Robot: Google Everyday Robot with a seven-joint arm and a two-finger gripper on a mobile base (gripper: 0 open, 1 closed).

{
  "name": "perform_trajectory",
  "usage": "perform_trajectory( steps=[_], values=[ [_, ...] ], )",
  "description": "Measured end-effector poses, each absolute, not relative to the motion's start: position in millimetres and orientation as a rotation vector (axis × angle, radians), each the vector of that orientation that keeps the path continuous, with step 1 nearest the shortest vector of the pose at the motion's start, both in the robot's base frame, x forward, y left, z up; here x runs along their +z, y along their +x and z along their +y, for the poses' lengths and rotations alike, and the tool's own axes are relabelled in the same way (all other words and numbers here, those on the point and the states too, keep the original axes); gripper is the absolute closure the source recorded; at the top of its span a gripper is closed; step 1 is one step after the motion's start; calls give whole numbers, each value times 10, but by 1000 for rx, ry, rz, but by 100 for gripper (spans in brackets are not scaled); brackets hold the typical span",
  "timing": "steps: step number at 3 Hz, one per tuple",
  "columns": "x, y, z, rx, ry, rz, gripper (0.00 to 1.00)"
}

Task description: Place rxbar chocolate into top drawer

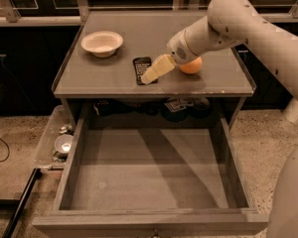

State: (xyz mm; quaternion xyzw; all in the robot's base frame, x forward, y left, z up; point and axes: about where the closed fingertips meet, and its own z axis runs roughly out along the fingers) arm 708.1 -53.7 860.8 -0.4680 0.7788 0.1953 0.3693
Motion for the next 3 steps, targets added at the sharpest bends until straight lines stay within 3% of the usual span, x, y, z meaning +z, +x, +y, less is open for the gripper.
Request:
perform_trajectory(
  steps=[3],
  values=[
    [8487,7243,-367,456,-1224,2048,0]
  ],
)
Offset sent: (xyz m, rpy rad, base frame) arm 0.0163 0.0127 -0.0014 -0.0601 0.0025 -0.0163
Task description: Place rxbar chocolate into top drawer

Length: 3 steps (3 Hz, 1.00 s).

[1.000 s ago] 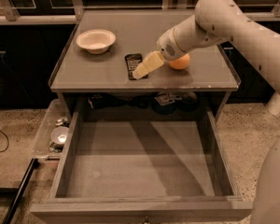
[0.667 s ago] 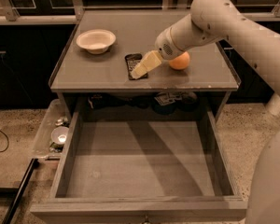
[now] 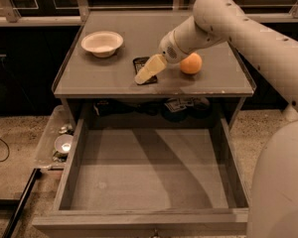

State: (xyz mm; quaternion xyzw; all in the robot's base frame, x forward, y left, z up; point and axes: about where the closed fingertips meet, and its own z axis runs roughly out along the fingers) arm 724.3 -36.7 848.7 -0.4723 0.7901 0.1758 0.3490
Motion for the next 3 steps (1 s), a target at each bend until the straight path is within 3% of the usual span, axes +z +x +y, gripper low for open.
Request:
perform_trajectory(
  steps=[3],
  values=[
    [8276,7434,-342,435,-1234,2099,0]
  ],
)
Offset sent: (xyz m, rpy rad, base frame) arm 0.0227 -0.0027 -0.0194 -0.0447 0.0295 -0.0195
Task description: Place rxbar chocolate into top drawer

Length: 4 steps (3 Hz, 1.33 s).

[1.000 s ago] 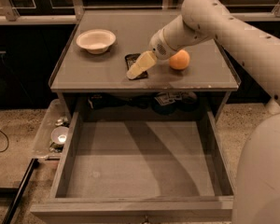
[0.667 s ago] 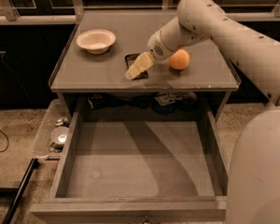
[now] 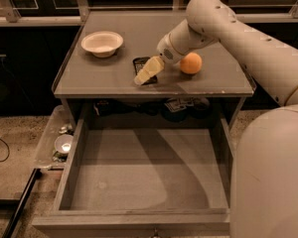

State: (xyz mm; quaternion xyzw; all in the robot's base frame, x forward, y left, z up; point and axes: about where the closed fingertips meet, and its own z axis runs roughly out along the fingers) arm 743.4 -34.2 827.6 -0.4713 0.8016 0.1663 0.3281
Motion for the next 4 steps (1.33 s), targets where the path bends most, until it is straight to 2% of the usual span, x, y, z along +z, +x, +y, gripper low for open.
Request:
perform_trajectory(
  steps=[1,4],
  values=[
    [8276,7434,-342,435,-1234,2099,18],
    [8275,7434,-340,436,-1234,2099,89]
  ],
)
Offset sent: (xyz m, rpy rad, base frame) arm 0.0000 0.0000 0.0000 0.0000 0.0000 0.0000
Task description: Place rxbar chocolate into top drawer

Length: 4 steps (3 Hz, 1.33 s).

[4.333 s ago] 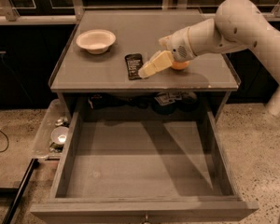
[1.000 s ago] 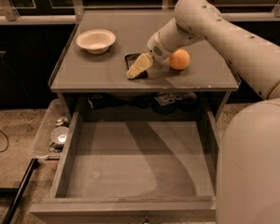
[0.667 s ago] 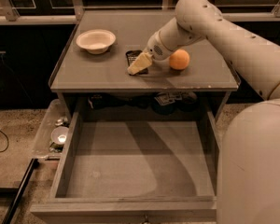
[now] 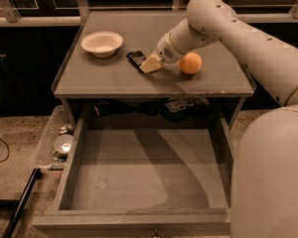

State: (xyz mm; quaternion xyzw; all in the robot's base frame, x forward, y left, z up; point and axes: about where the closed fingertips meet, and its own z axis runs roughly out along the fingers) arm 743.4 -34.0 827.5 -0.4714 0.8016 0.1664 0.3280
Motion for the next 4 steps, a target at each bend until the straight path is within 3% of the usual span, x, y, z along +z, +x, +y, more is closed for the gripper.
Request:
perform_trajectory(
  steps=[1,4],
  values=[
    [8274,7434,-340,436,-1234,2099,100],
    [8693,7217,-529,487,-1252,2008,100]
  ],
)
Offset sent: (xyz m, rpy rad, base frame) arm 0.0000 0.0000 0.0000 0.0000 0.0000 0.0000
